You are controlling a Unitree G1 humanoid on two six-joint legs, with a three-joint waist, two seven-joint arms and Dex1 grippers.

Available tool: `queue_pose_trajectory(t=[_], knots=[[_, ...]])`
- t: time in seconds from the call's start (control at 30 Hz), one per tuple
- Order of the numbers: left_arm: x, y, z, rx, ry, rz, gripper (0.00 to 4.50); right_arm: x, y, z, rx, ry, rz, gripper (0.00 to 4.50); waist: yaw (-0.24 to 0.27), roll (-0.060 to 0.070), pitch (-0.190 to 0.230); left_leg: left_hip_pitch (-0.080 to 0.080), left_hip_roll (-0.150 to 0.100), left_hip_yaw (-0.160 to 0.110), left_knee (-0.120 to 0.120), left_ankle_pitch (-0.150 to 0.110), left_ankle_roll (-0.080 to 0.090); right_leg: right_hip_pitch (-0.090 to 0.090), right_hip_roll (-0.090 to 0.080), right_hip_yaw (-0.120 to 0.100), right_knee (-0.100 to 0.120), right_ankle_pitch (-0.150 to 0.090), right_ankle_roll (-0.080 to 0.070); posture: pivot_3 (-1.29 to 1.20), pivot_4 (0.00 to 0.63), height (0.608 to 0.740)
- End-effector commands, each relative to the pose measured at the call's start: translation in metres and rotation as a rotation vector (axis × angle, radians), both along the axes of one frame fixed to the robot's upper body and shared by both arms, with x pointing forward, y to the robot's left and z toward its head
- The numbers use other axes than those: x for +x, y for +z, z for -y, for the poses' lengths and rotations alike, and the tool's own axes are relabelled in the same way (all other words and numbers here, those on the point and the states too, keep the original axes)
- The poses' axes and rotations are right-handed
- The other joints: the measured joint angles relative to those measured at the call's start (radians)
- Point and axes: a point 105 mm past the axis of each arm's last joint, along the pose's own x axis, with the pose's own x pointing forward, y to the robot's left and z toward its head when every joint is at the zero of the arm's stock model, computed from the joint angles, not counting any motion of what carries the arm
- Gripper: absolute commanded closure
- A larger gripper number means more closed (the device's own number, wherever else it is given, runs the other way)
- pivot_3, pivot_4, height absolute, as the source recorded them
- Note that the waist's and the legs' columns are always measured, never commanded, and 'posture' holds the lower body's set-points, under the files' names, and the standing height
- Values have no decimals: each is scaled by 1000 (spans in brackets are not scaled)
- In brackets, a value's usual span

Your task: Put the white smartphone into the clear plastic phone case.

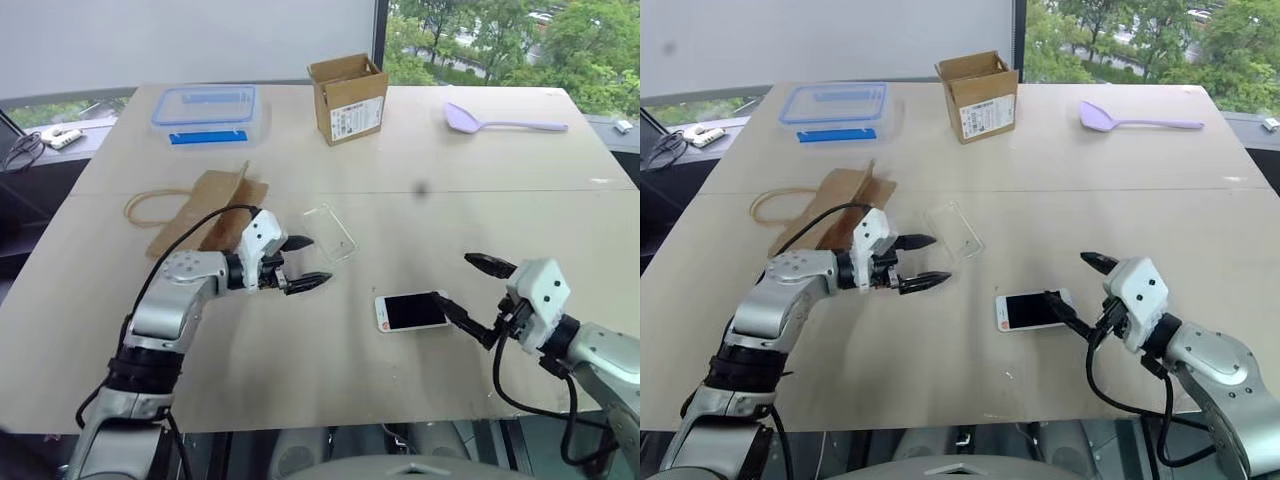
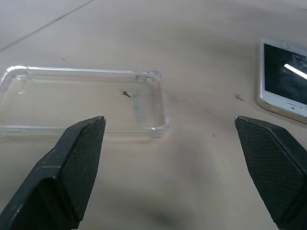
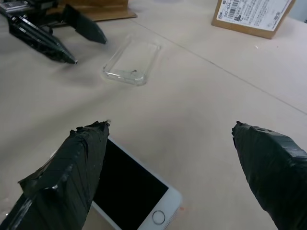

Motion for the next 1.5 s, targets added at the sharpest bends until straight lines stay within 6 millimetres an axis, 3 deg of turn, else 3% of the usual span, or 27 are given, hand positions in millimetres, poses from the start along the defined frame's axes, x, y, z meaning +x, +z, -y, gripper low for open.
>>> queue_pose_trajectory(t=[0.03, 0.47, 1.07, 1.37, 1.4, 1.47, 1.5], knots=[[-3, 12, 1, -16, 5, 50, 54, -4, 6, -3, -1, 48, 9, 0, 1, 0, 0, 0, 0, 0, 0, 0, 0, 0, 0, 0, 0, 0, 0, 0, 150, 740], [4, 13, -13, 69, -24, 88, 54, -17, 2, -5, 6, 132, -35, 0, 4, 0, 0, 0, 0, 0, 0, 0, 0, 0, 0, -1, 0, 0, 0, 0, 150, 740], [57, 8, -5, 391, -363, 274, 54, -30, -2, -8, 11, 35, -15, 0, 1, 0, 0, 0, -2, 0, 0, 0, 0, 0, 1, -5, 0, 0, 0, 0, 150, 740], [72, -2, -1, 563, -473, 218, 54, -42, -1, -8, 14, -11, -20, 0, 1, -2, -1, -1, -7, -1, 0, 0, 0, 1, 0, -6, 0, 0, 0, 0, 150, 740], [72, -4, -1, 568, -475, 200, 555, -43, -2, -8, 13, -19, -21, 0, 1, -2, -2, 0, -7, -1, 1, 0, 0, 1, 0, -6, 1, 0, 0, 0, 150, 740], [72, -6, -2, 559, -470, 148, 1052, -46, -2, -9, 15, -31, -23, 0, 1, -2, -3, 1, -7, -2, 1, 0, 0, 2, 0, -6, 1, 0, 0, 0, 150, 740], [71, -7, -2, 534, -458, 95, 1569, -47, -2, -9, 19, -37, -23, 0, 1, -2, -4, 2, -7, -2, 1, 0, 0, 3, 0, -6, 1, 0, 0, 0, 150, 740]])
